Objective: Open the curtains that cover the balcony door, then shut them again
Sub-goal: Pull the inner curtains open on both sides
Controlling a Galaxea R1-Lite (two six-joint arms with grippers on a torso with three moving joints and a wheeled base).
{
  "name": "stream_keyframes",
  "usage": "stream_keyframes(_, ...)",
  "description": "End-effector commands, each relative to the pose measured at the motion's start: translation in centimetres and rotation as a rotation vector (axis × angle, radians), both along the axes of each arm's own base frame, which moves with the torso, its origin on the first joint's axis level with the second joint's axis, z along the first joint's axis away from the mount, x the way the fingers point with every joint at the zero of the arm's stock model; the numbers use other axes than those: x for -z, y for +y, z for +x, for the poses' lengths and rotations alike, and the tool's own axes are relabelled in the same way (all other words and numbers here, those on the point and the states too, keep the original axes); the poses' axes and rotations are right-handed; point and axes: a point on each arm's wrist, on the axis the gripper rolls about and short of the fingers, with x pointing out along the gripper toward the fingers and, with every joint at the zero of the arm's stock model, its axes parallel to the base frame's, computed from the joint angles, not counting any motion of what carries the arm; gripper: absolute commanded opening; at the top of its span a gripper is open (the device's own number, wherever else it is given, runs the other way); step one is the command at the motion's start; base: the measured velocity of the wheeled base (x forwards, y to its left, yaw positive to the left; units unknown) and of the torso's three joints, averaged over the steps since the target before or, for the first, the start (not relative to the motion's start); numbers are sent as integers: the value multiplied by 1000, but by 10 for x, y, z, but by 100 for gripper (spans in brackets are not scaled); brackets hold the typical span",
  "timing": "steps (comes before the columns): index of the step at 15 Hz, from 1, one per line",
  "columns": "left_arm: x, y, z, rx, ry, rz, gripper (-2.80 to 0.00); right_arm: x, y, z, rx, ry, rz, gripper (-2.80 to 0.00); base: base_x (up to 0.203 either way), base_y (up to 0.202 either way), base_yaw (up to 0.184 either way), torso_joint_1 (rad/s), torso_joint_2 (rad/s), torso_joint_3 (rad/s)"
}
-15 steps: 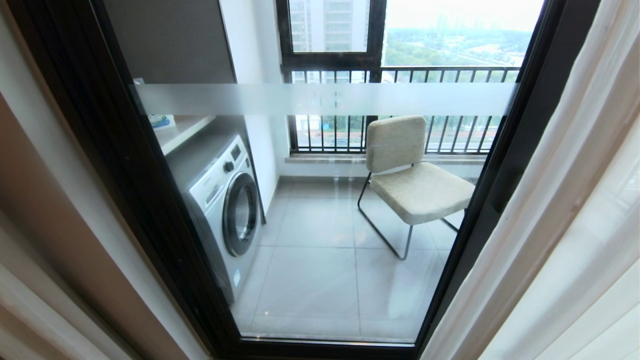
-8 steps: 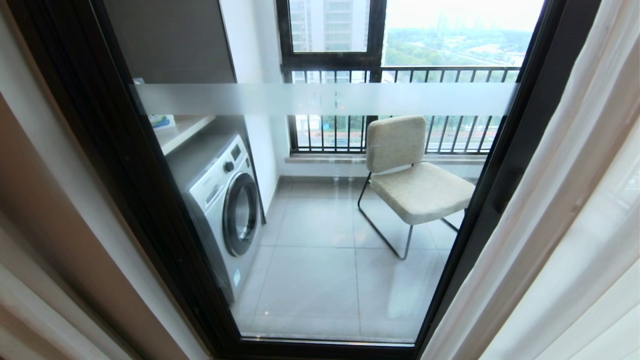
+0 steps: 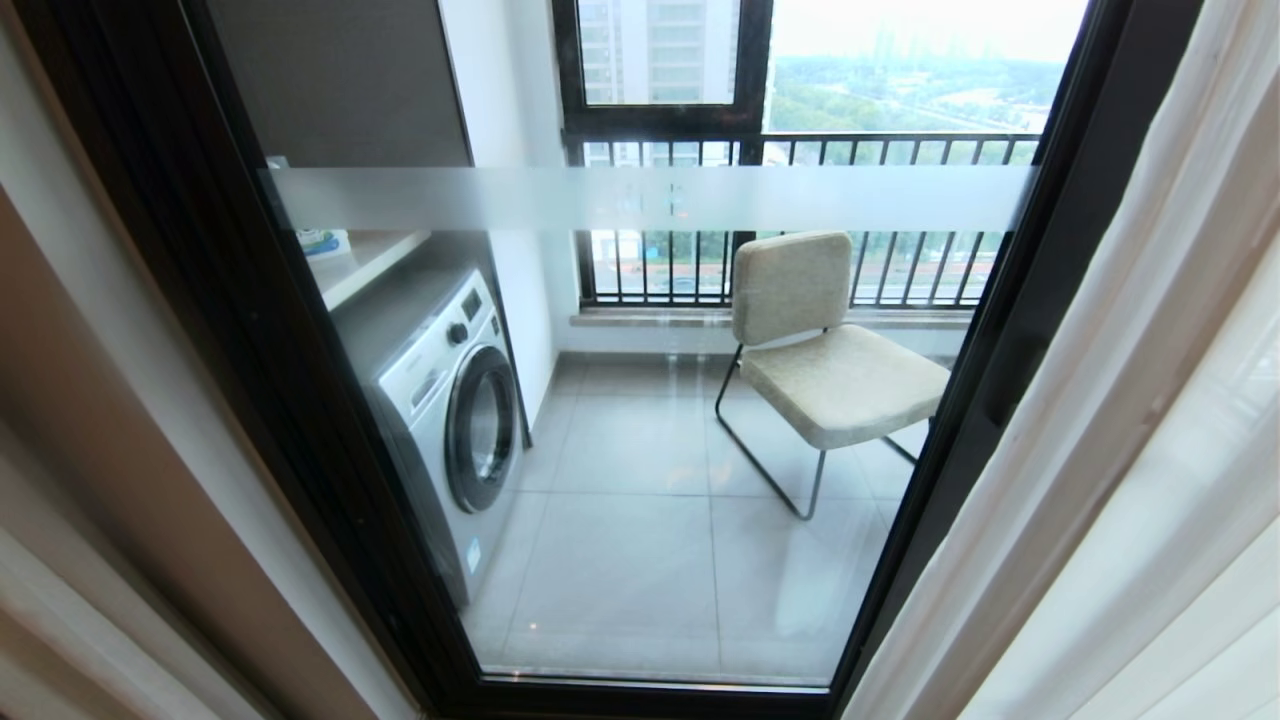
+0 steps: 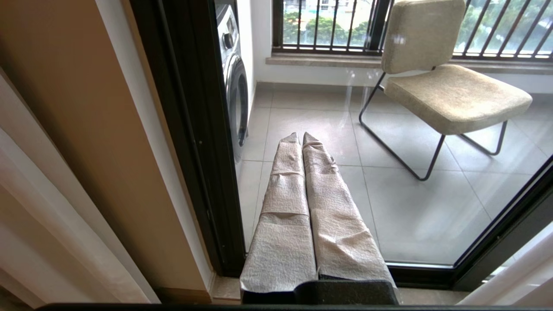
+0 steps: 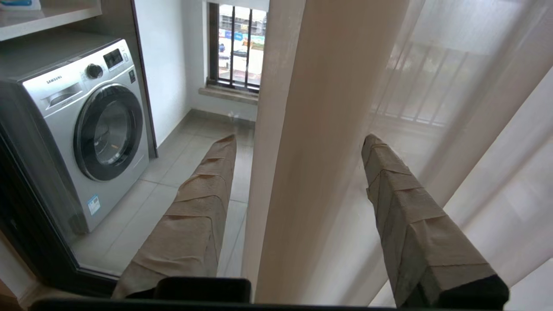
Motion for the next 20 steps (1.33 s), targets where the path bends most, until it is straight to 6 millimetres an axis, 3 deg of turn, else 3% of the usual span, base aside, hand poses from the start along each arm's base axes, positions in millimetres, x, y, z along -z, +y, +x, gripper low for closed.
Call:
stream_keyframes(1, 0, 0, 0, -1, 0, -1, -280, -25, 0, 15, 2, 3, 0, 0, 0, 0, 0, 0, 0, 0)
stream_keyframes(6, 0, 0, 0, 0, -1, -1, -280, -71, 0, 54, 20, -2, 3, 0, 0, 0, 0, 0, 0, 0)
stream_keyframes(20, 0, 0, 0, -2, 0, -1, -280, -130, -13, 171, 135, -115, -80, 0, 0, 0, 0, 0, 0, 0)
